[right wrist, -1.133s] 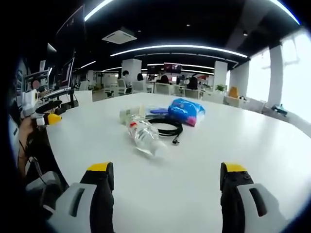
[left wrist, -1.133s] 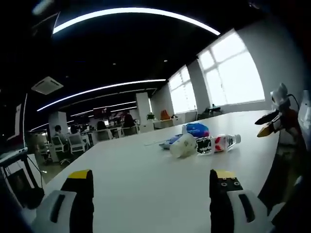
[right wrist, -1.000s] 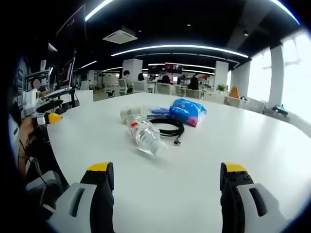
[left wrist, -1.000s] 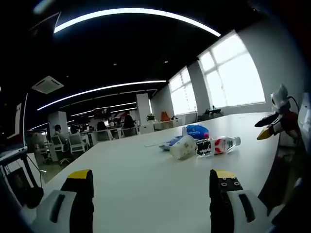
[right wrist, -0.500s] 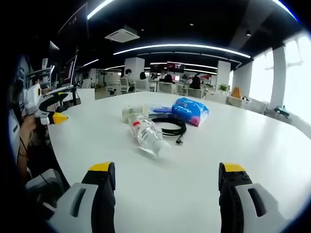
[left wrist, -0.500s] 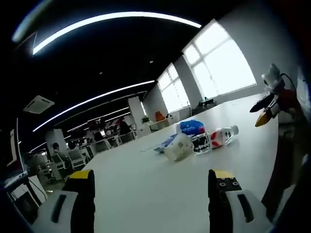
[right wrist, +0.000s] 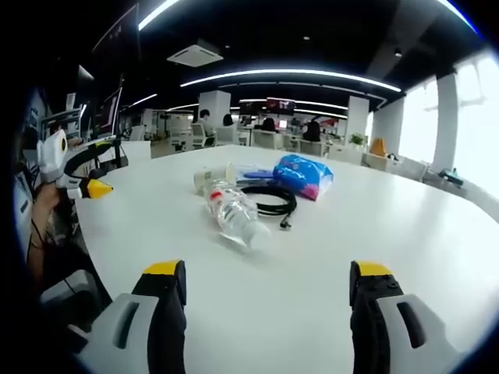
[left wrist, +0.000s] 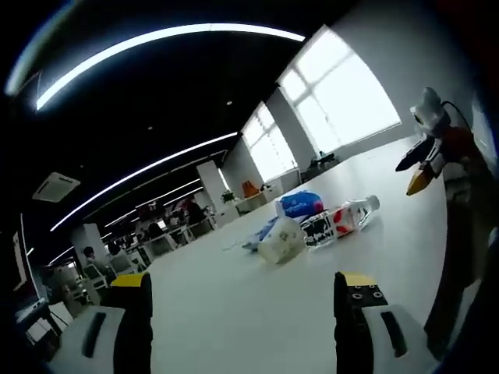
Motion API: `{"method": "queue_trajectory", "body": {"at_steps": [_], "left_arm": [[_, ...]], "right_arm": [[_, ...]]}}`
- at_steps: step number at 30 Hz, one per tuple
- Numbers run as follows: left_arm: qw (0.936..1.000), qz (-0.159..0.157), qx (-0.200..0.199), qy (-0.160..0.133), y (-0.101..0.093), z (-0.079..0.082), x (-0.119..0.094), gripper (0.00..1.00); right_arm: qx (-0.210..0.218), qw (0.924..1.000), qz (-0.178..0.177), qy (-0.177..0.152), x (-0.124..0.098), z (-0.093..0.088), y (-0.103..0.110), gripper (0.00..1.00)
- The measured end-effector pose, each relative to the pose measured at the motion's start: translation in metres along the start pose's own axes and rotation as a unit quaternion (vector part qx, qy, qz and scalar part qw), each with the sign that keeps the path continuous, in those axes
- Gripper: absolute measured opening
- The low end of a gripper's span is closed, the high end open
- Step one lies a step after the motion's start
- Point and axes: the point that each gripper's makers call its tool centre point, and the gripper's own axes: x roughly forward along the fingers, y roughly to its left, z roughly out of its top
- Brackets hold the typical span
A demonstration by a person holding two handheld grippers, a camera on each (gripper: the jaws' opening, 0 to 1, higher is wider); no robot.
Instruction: Arrange the tabletop items into an orderly group along one side of the table until the central work area is clear of visible clutter.
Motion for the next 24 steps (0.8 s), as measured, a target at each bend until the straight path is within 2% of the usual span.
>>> {"method": "queue_trajectory", "body": {"at_steps": [6,10,19,24], "left_arm": [[0.9989,-0.014,0.044,0.004,-0.015,0.002,0.011,0.96],[0.9984,-0.025,0.051,-0.001,-0.022,0.005,0.015,0.96],[0.9976,-0.031,0.061,-0.012,-0.023,0.014,0.021,0.96],[0.9954,-0.058,0.075,-0.016,-0.036,0.019,0.03,0.96]], "right_arm": [[-0.001,1.0,0.003,0.002,0.001,0.0,0.003,0.82],[-0.003,1.0,0.005,0.003,0.001,0.0,0.005,0.82],[-0.005,1.0,0.005,0.002,0.001,0.002,0.005,0.82],[-0.003,1.0,0.008,-0.002,0.001,0.003,0.006,0.82]]}}
